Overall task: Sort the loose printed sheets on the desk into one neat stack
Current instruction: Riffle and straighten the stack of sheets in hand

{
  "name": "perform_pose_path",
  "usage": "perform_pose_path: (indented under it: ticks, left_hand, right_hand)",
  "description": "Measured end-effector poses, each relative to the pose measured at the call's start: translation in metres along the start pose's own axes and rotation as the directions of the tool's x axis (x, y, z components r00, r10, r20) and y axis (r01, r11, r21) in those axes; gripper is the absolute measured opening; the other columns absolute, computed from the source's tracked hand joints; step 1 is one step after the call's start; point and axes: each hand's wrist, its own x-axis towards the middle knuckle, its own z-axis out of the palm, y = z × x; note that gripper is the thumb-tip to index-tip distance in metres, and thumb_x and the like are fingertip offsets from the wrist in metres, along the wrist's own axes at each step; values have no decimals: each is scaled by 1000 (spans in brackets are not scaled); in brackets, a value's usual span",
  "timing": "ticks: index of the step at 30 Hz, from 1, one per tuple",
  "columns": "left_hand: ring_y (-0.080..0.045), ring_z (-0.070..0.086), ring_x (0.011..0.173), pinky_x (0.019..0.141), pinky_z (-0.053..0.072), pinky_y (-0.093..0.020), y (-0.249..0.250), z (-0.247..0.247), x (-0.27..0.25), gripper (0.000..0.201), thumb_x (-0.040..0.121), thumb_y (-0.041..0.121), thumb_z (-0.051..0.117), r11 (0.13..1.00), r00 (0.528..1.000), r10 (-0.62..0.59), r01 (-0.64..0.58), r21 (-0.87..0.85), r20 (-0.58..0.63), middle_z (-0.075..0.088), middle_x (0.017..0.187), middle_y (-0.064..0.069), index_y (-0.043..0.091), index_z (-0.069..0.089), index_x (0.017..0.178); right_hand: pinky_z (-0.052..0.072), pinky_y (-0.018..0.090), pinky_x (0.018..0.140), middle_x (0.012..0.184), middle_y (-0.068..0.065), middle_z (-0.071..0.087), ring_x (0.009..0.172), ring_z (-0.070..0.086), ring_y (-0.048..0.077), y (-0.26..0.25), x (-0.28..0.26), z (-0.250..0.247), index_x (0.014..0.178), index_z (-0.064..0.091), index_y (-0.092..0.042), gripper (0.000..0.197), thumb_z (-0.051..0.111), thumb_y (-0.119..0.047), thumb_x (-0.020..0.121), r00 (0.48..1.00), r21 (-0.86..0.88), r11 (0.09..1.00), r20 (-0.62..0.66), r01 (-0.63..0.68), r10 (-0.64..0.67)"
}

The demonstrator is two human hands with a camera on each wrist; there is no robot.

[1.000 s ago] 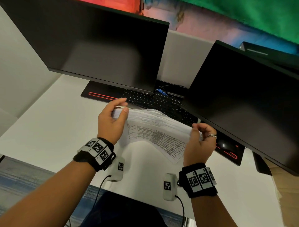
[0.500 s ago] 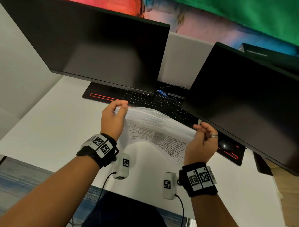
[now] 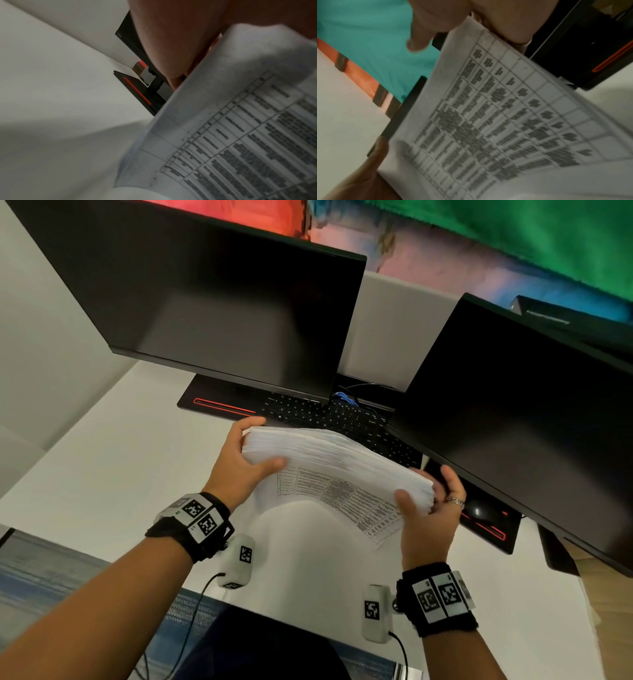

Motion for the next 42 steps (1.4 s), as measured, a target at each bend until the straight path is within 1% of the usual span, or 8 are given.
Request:
perform_pose_path:
  ticks: [2, 8, 13, 19, 27, 33, 37, 42]
  left_hand:
    - [10, 63, 83, 70, 53, -12, -5, -1, 0, 52, 73, 11, 86, 995, 1000, -9, 7, 101, 25, 64, 103, 9, 21, 58, 116]
    - [4, 65, 74, 64, 49, -10, 4, 4, -6, 21, 77, 19, 83, 981, 994, 107, -101, 164, -30, 71, 81, 16, 19, 66, 89]
    - [6, 60, 94, 74, 49, -9, -2, 0, -29, 37, 84, 33, 76, 972, 981, 160, -176, 155, 111, 60, 103, 26, 37, 50, 109]
    - [-6, 60, 97, 87, 45, -13, 11, 4, -17, 5, 96, 19, 60, 865, 932, 361, -350, 359, 40, 66, 100, 4, 18, 64, 98]
    - [2, 60, 97, 87, 40, -5, 18, 9, -5, 8, 97, 10, 56, 904, 963, 268, -250, 348, -5, 67, 102, 7, 14, 62, 93]
    - [-15, 66, 96, 95, 53, -42, 20, 15, 1, 7, 88, 10, 61, 993, 976, 94, -78, 84, -199, 72, 97, -1, 16, 63, 86]
    - [-26, 67, 101, 98, 50, -49, 22, 19, 4, 11, 82, 28, 66, 1000, 974, -8, 1, -31, -226, 72, 102, -6, 32, 61, 92]
    - [-22, 68, 102, 100, 49, -41, 22, 22, 8, 12, 87, 23, 57, 993, 976, -33, 7, -119, -216, 75, 101, -5, 22, 64, 98]
  right_hand:
    - [60, 30, 81, 121, -1, 60, 104, 67, 13, 9, -1, -4, 136, 45, -27, 85, 85, 3, 67, 994, -98, 991, 50, -87, 93]
    - [61, 21, 62, 87, -5, 70, 79, 73, 3, 4, 0, 0, 86, 62, -27, 36, 85, -4, 71, 998, -125, 990, -16, -65, 64]
    - [60, 20, 65, 98, -4, 66, 86, 70, 9, 10, -9, -10, 101, 59, -23, 48, 87, -3, 68, 995, -199, 976, 28, -84, 92]
    - [63, 29, 73, 114, 6, 66, 101, 69, 20, 19, -3, -8, 121, 57, -13, 62, 89, -9, 68, 991, -194, 972, -18, -134, 133]
    - [62, 23, 69, 114, 7, 65, 100, 69, 21, 17, 1, -4, 126, 54, -12, 66, 88, -9, 69, 988, -165, 974, -13, -153, 153]
    - [62, 23, 67, 120, 9, 62, 103, 68, 24, 16, -1, -4, 129, 53, -14, 70, 89, -11, 69, 986, -160, 973, -30, -164, 161]
    - [58, 18, 59, 107, -2, 61, 90, 68, 11, 0, -4, -2, 118, 56, -17, 56, 85, -4, 72, 996, -118, 991, 40, -69, 74]
    - [51, 17, 60, 82, -6, 61, 68, 61, 0, -12, 6, 5, 94, 67, -22, 4, 66, -23, 91, 997, -43, 999, -71, -21, 18]
